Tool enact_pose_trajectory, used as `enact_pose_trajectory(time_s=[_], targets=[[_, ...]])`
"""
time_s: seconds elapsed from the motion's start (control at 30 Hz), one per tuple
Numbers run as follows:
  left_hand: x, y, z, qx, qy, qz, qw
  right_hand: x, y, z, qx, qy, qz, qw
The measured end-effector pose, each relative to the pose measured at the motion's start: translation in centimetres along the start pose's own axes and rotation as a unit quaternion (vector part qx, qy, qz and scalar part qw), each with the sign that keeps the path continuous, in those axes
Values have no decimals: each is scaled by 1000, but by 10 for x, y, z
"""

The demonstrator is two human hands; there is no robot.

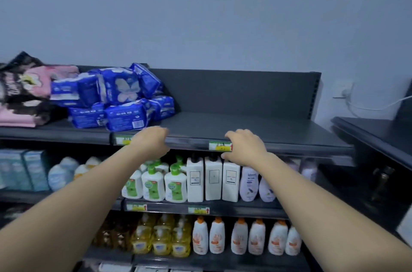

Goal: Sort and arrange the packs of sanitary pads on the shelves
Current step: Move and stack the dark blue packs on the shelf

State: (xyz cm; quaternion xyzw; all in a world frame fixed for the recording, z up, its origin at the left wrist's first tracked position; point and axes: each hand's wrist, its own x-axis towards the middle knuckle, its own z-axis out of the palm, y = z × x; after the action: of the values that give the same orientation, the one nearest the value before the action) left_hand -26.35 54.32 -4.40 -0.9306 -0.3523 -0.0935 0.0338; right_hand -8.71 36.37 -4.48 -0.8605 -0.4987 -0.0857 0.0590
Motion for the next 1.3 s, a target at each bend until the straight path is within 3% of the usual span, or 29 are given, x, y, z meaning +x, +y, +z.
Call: enact_pose_trajectory(time_s=[0.37, 0.7, 0.87, 0.97, 1.07, 1.3], targets=[[44, -127, 17, -7, 11, -117, 993, 127, -106, 32, 31, -15, -97, 995], [114, -199, 19, -71, 117, -193, 972, 246, -177, 59, 117, -18, -161, 980], [151, -218, 8, -100, 212, -210, 949, 286, -203, 72, 192, 0, -151, 970], [172, -225, 1, -96, 230, -207, 946, 300, -212, 79, 261, 54, -112, 957], [193, -235, 0, -136, 237, -197, 942, 311, -218, 83, 290, 51, -94, 951], [216, -242, 1, -304, 333, -174, 875, 326, -216, 84, 373, 61, -41, 925]])
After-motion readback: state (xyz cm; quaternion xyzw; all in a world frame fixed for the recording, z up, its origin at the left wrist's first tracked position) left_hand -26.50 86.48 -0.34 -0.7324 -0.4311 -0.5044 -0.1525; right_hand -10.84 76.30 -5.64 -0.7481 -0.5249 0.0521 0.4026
